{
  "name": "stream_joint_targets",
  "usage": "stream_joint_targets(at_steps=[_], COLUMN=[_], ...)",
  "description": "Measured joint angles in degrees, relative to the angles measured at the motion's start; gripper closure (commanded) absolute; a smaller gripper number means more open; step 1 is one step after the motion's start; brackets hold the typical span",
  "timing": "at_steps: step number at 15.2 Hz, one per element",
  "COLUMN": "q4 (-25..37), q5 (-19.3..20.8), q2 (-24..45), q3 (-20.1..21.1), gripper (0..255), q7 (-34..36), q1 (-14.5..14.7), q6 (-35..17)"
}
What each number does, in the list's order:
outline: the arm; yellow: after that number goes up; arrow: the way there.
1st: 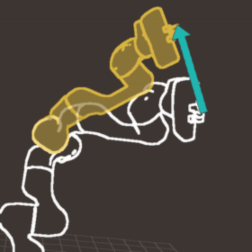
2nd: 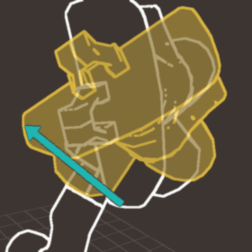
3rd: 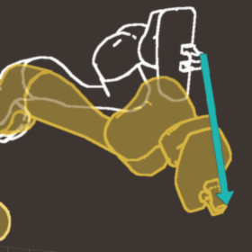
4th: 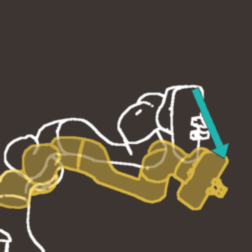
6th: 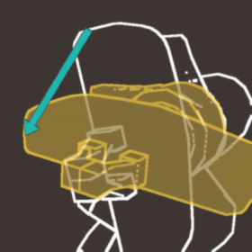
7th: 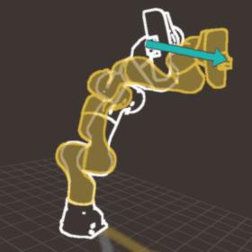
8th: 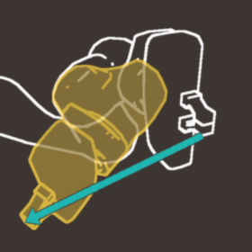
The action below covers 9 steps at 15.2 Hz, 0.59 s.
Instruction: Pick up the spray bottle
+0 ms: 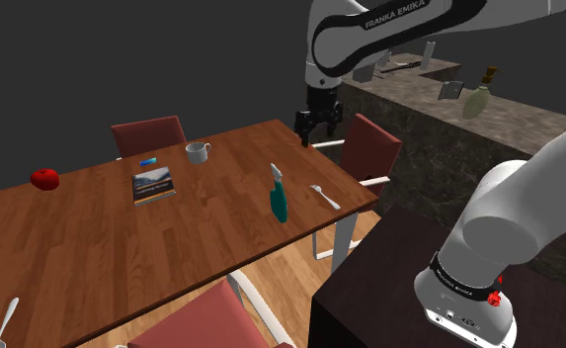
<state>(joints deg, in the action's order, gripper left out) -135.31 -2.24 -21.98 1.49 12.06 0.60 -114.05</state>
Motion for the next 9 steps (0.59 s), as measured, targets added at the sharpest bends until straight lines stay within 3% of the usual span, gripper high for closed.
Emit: stream_joint_targets(at_steps=[9], q4=[6.9], q5=[1.3], q2=[19.1], q3=[1.9], gripper=[0], q7=[2.8], q1=[0.7], q6=[-11.8])
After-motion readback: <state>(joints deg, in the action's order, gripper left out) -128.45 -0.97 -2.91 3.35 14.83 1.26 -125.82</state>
